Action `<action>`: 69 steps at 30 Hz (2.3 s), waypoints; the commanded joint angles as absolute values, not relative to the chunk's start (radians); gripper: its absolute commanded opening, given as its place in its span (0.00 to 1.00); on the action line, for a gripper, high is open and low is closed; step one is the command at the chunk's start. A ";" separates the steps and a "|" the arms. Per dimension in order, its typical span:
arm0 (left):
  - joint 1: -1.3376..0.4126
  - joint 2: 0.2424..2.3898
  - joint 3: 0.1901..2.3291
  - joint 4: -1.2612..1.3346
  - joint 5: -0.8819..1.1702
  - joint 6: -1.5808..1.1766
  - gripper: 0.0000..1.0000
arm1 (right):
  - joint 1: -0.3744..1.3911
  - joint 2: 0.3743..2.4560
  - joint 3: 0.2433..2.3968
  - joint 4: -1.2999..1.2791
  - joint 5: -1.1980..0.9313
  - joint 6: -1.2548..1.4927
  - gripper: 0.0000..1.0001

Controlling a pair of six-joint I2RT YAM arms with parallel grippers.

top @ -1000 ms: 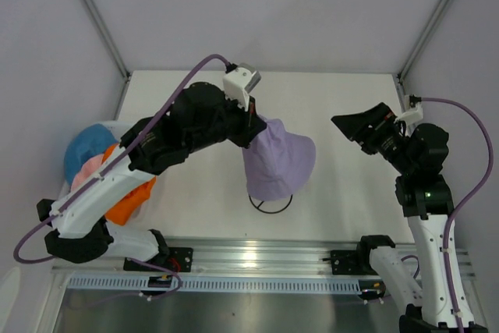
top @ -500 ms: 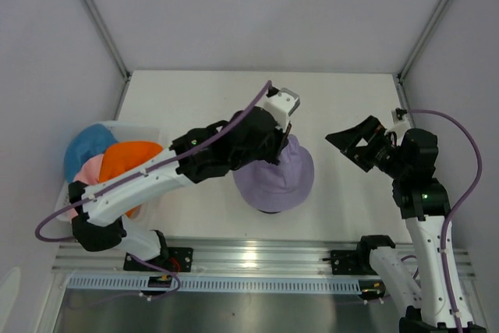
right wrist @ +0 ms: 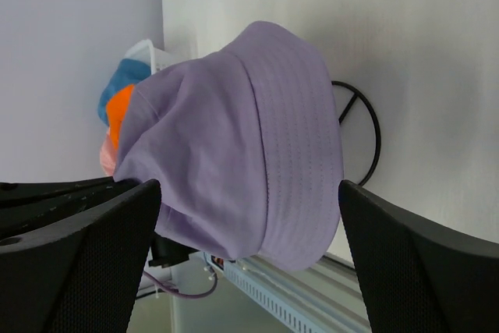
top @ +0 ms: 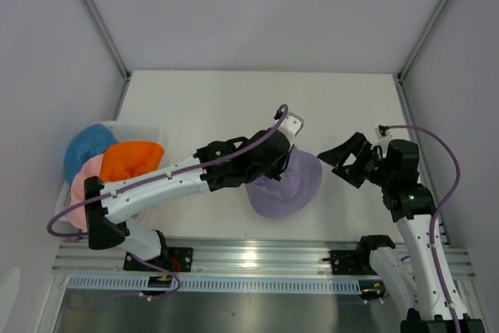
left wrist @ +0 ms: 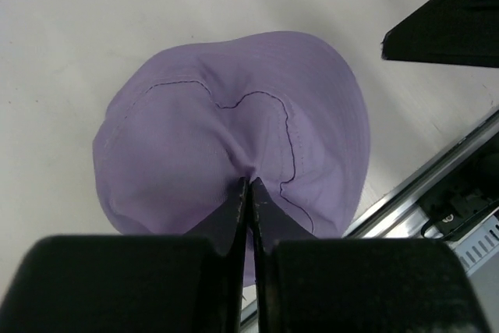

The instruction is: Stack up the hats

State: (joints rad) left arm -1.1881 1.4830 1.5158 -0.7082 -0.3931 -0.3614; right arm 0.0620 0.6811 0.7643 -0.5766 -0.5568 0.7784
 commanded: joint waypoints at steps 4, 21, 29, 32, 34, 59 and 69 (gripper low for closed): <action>-1.227 1.431 1.485 -0.655 -0.391 -0.400 0.29 | 0.107 0.673 0.687 -0.476 -0.554 0.779 0.99; -1.027 1.186 1.527 -0.776 -0.327 -0.601 1.00 | 0.178 0.802 0.563 -0.230 -0.457 0.623 0.90; -0.804 1.008 1.192 -0.598 -0.089 -0.643 1.00 | 0.175 0.960 0.528 -0.033 -0.477 0.647 0.58; -0.776 0.999 1.172 -0.614 -0.112 -0.630 0.99 | 0.178 0.997 0.505 0.050 -0.512 0.675 0.36; -0.746 1.002 1.157 -0.621 -0.098 -0.627 0.99 | 0.178 1.025 0.497 0.070 -0.523 0.686 0.29; -0.394 1.013 1.244 -0.894 -0.142 -0.641 0.99 | 0.179 1.089 0.619 -0.311 -0.172 0.471 0.65; -0.117 0.962 1.212 -1.255 -0.379 -0.794 1.00 | 0.026 1.100 1.038 -0.486 -0.221 0.411 0.78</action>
State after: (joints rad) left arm -0.1520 0.9886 1.2778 -1.0889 -0.3191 -0.7071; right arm 0.0822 1.0973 0.9798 -0.4255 -0.1608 0.4355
